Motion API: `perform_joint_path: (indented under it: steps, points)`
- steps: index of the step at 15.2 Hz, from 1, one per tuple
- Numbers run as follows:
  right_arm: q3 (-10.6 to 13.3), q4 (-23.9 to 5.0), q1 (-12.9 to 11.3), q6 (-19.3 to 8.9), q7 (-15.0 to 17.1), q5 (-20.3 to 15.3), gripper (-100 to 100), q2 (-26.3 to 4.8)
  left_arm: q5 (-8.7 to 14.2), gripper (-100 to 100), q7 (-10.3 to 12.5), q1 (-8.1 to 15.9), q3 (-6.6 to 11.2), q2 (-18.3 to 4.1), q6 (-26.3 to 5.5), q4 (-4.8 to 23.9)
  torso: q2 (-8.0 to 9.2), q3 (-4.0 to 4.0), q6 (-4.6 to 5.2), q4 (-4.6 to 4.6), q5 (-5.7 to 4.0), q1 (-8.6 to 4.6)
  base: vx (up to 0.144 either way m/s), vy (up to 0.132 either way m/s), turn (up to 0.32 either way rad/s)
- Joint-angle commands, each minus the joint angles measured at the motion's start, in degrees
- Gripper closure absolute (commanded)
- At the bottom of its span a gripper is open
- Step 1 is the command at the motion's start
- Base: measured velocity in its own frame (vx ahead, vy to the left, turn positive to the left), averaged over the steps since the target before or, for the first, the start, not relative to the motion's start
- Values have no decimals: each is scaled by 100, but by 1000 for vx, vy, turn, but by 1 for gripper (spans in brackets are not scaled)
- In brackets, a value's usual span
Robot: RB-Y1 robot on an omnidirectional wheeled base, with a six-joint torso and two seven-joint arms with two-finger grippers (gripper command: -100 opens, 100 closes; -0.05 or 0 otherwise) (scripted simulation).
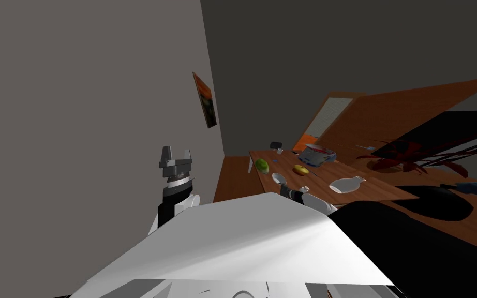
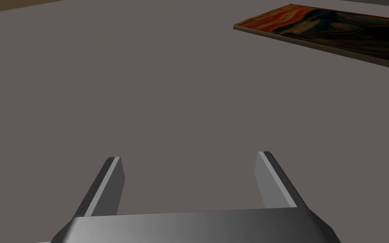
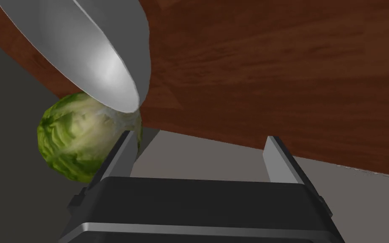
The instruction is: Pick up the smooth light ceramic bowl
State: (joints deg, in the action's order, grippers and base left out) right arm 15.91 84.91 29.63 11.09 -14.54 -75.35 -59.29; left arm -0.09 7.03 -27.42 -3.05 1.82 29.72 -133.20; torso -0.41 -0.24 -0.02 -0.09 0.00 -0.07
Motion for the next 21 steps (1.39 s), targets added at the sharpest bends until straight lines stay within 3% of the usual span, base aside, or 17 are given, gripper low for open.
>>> perform_joint_path:
  steps: [1, 8, 9, 11, 13, 14, 18, 21]
  points:
    - [83, -209, 63, -98, -130, -286, -100, -144, 0, 0, 0, 0, 0, 0, 0, 0, 0, 0, 0, 0, 0, 0, 136, -23, 103]
    - [297, -630, 172, -245, -334, -820, -100, -403, 0, 0, 0, 0, 0, 0, 0, 0, 4, 2, 1, 0, 1, 4, 110, -23, 61]
    - [203, -563, 163, -193, -344, -683, -100, -318, 0, 0, 0, 0, 0, 0, 0, 0, 6, 3, 2, 1, 0, 0, 60, -27, 30]
    - [288, -789, 77, -327, -529, -709, -100, -29, 0, 0, 0, 1, 0, 0, 0, 0, 26, 14, 1, 5, -2, 1, 28, -42, 98]
    - [226, -771, 108, -266, -579, -670, -100, -38, 0, 0, 0, 1, 0, 0, 0, 0, 35, 19, 1, 7, -4, -9, 22, -47, 73]
    - [235, -790, 95, -282, -595, -671, 100, -17, 0, 0, 0, 1, 0, 0, 0, 0, 39, 22, 3, 8, -2, -5, 7, -13, 4]
    - [235, -789, 97, -278, -592, -668, 100, -17, 0, 0, 0, 1, 0, 0, 0, 0, 48, 28, 1, 11, 2, 12, 1, -2, -2]
    - [187, -596, 168, -179, -404, -684, 100, -307, 0, 0, 0, 1, 0, 1, 0, 0, 60, 33, 7, 12, 11, 33, -21, 46, -105]
